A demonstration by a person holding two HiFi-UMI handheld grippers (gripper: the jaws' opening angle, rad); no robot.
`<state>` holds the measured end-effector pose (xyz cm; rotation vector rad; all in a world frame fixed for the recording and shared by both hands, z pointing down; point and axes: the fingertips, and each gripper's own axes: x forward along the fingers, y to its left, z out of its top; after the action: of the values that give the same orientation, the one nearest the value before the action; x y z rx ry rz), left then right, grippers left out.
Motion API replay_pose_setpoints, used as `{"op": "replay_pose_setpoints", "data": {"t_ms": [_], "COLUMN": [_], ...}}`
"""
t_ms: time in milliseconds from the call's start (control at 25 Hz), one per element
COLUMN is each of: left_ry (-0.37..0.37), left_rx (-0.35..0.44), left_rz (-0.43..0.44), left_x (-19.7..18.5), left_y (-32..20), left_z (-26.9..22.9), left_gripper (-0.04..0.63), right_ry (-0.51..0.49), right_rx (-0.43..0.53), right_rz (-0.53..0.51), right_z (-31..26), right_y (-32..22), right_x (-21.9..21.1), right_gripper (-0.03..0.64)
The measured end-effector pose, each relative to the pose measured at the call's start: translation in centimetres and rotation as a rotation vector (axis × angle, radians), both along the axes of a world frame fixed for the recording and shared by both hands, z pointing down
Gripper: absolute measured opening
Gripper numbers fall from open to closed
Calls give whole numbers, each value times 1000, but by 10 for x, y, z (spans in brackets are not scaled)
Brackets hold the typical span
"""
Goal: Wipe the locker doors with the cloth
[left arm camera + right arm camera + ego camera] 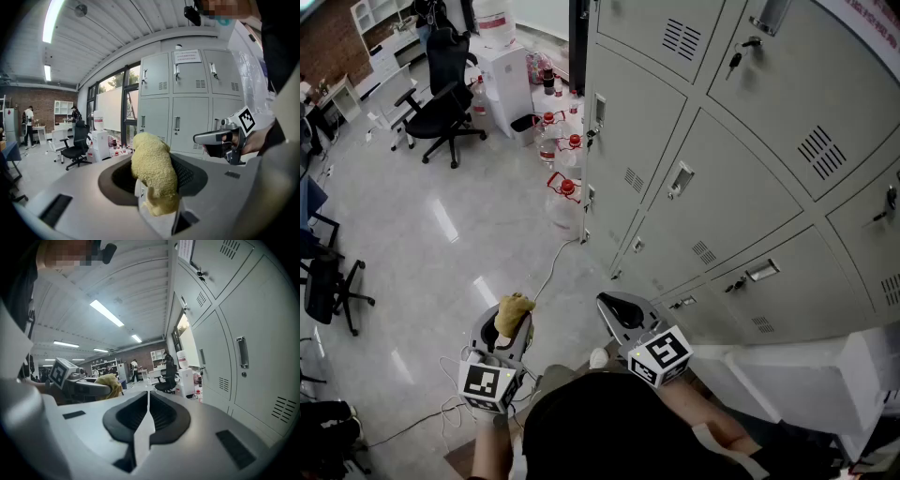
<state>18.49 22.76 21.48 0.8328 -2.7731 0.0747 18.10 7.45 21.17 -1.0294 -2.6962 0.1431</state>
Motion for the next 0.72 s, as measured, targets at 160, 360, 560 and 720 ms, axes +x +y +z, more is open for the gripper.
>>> {"op": "replay_pose_setpoints", "data": {"t_ms": [160, 360, 560, 720], "left_ry": [13, 37, 56, 76], "left_rx": [8, -24, -43, -31], "left_rz": [0, 23, 34, 41], "left_x": [-11, -17, -38, -64], "left_y": [-22, -45, -45, -32], "left_z": [4, 16, 27, 37], "left_gripper": [181, 181, 181, 181], "right_ry": [13, 80, 140, 173], "right_rx": [-31, -36, -44, -38], "right_rz": [-3, 18, 43, 72], "right_z": [2, 20, 36, 48], "right_y": [-16, -28, -27, -18], "right_x": [-16, -36, -67, -94], "right_gripper": [27, 28, 28, 28]}}
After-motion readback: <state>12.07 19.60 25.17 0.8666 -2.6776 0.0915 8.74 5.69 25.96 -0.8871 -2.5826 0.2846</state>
